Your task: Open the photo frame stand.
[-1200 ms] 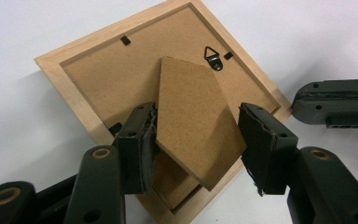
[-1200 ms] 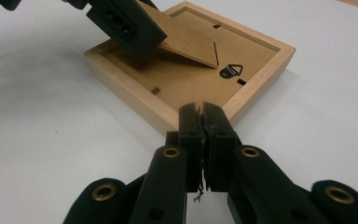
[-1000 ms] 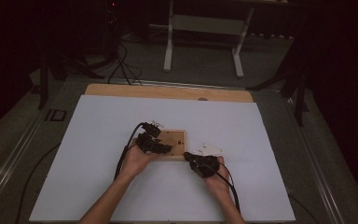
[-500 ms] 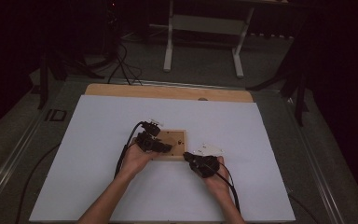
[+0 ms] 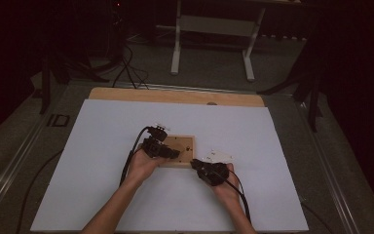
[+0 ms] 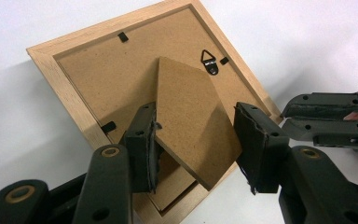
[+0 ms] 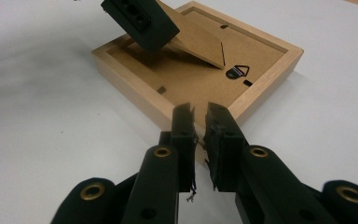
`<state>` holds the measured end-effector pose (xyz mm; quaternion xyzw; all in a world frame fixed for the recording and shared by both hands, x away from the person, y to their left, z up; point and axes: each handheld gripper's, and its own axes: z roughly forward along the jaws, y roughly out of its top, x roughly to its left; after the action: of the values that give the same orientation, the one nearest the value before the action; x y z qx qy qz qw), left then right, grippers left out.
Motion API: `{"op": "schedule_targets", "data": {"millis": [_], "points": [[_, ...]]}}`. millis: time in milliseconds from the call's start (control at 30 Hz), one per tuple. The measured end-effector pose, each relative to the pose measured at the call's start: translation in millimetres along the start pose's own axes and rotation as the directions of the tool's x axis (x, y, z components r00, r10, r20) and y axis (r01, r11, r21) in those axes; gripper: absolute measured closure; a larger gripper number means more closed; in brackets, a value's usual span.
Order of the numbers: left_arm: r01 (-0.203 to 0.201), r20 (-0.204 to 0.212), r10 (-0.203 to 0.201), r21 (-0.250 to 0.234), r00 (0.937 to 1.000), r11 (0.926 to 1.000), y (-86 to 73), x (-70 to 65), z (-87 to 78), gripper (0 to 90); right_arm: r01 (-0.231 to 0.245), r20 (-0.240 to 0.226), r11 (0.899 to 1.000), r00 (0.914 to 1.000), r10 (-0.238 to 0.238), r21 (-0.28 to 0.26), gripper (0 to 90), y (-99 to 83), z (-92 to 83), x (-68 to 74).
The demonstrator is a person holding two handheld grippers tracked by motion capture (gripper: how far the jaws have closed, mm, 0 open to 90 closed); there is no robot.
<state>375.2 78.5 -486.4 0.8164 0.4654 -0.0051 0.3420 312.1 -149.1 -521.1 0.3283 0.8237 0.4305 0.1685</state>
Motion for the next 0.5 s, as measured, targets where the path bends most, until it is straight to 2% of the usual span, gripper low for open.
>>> {"op": "schedule_targets", "data": {"millis": [100,133,233,267,500], "points": [[-0.010,-0.017,0.009,-0.009,0.9998,0.9999,-0.4,-2.6,0.2,53.0,-0.001,-0.003,1.000,1.0000,0.001,0.001,80.7,0.3,0.0,-0.1],[-0.026,-0.030,0.026,-0.016,0.9992,0.9995,-0.6,-4.6,0.1,53.0,-0.003,-0.007,1.000,1.0000,0.003,0.002,80.5,0.6,0.1,-0.3],[-0.044,-0.040,0.043,-0.023,0.9983,0.9988,-1.1,-6.6,-0.3,53.1,-0.003,-0.007,1.000,1.0000,0.003,0.007,79.7,0.8,-0.2,-0.6],[-0.065,-0.050,0.063,-0.030,0.9968,0.9974,-1.6,-8.8,-1.3,53.1,-0.006,-0.003,1.000,1.0000,0.006,0.013,79.2,1.3,-0.8,-1.7],[-0.118,-0.081,0.113,-0.057,0.9903,0.9914,-4.0,-15.7,-4.1,53.2,-0.020,0.010,1.000,0.9998,0.020,-0.001,75.4,4.2,-6.5,-7.5]]}}
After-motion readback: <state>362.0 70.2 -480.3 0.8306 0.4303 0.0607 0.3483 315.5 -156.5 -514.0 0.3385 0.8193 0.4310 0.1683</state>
